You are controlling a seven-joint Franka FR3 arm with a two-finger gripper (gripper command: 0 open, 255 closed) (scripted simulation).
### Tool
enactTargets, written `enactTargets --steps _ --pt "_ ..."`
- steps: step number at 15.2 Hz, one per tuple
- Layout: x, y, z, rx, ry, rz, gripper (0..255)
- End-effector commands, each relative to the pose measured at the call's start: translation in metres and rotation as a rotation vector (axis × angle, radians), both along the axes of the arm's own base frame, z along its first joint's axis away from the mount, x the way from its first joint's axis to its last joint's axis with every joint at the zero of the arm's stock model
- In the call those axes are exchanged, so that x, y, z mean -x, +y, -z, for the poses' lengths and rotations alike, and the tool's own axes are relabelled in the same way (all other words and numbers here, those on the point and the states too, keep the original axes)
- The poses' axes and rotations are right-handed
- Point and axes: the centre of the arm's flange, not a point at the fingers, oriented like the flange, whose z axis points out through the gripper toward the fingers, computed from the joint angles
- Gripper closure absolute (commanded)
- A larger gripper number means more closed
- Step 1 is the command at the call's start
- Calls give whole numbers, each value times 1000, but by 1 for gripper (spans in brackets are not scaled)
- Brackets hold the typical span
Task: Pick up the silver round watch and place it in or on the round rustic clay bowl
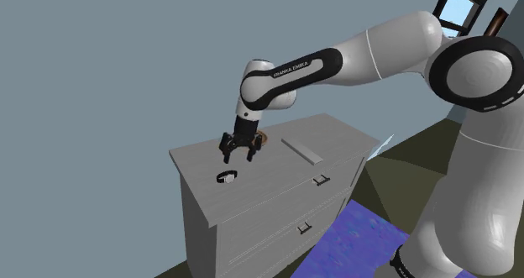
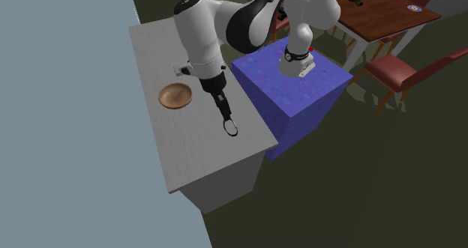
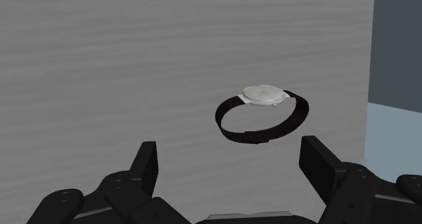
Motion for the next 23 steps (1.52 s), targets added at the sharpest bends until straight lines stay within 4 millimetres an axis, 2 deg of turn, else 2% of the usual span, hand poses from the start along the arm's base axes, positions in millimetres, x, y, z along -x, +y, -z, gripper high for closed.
enactTargets --steps 1,4,12,13,22,23 --pt "0 2 10 -1 0 0 0" --pt "1 6 29 -1 0 0 0" --pt "1 6 29 -1 0 0 0" --pt "1 6 29 -1 0 0 255" --pt "1 6 29 -1 0 0 255" --pt "1 6 23 -1 0 0 255"
